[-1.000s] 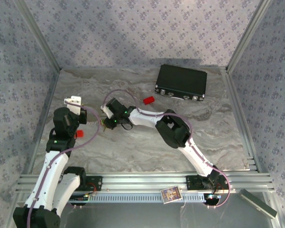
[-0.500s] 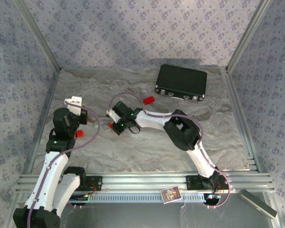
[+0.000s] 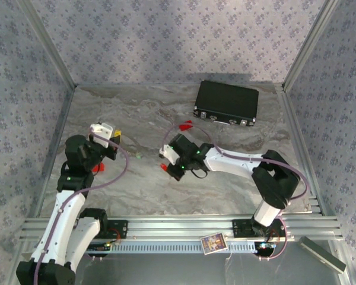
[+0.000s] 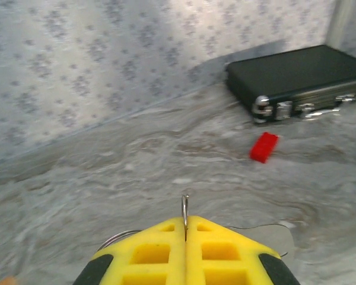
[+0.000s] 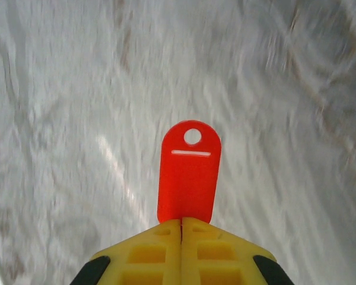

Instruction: Put the keys on the keyring

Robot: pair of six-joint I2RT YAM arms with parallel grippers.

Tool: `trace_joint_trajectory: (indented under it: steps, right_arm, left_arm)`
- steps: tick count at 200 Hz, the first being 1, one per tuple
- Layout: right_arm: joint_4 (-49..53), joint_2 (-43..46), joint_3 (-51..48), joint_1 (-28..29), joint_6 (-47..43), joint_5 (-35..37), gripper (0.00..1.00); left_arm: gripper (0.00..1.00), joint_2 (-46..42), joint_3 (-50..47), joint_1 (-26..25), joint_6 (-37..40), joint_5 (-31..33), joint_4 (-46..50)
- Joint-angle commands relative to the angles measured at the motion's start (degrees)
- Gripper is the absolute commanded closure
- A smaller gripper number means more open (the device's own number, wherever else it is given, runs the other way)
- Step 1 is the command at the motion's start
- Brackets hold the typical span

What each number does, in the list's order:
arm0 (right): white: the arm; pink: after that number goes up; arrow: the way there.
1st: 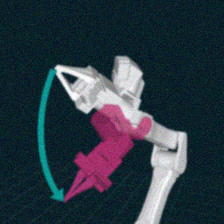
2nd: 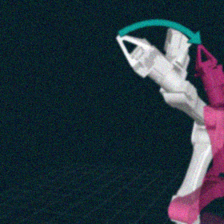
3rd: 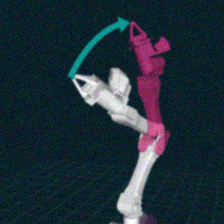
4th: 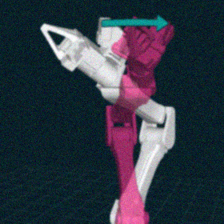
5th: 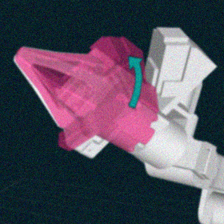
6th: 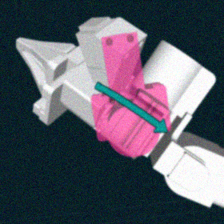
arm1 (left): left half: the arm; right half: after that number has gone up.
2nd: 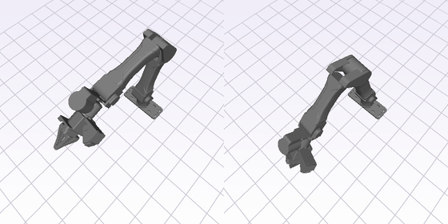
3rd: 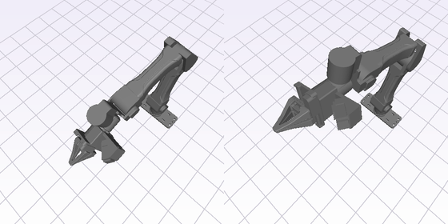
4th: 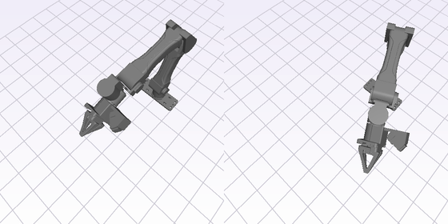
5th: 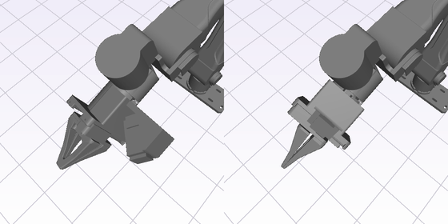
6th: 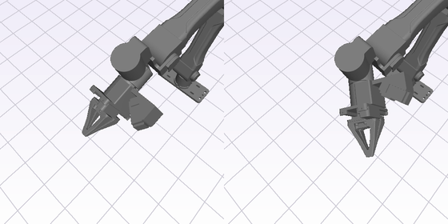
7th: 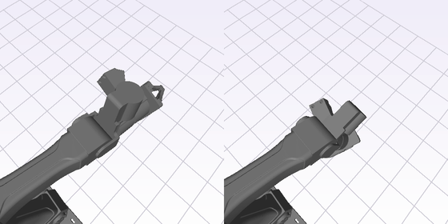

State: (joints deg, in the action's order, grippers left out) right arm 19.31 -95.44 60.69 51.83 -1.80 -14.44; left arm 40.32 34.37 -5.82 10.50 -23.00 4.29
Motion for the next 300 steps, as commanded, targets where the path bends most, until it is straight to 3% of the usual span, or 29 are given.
trace_joint_trajectory:
  steps: [1, 33, 69, 140, 168, 202, 249, 300]
  right_arm:
    - [9.5, 4.3, -2.1, -1.4, -4.6, -5.9, 1.0]
    - [17.1, 6.8, -3.4, -1.7, -7.0, -9.9, 1.0]
    - [17.3, 3.7, -2.1, -2.1, -6.2, -7.1, 1.0]
    - [10.8, -5.6, 3.6, -4.0, -0.6, -0.5, 1.0]
    - [10.1, -7.6, 4.4, -4.9, 0.3, 0.4, 0.95]
    - [8.8, -8.6, 4.6, -5.3, 1.3, 1.0, 0.93]
    - [8.7, -8.6, 4.2, -5.4, 1.5, 1.5, 0.81]
    - [9.9, -7.7, 3.5, -5.3, 1.3, 1.3, 0.79]
  left_arm:
    - [1.0, 1.3, 4.7, -1.4, 1.2, -11.6, -0.7]
    - [1.0, 3.8, 7.4, -8.2, 5.5, -12.1, 3.0]
    - [1.0, 5.5, 8.3, -12.9, 7.9, -12.6, 2.7]
    - [1.0, 6.8, 7.6, -13.7, 3.9, -8.8, 0.5]
    - [1.0, 7.1, 7.1, -13.7, 3.6, -8.0, 0.0]
    - [1.0, 7.4, 6.8, -13.7, 3.7, -7.6, -0.1]
    - [1.0, 7.5, 6.6, -13.7, 4.0, -7.4, -0.1]
    - [1.0, 7.5, 6.8, -13.7, 4.4, -7.1, 0.1]
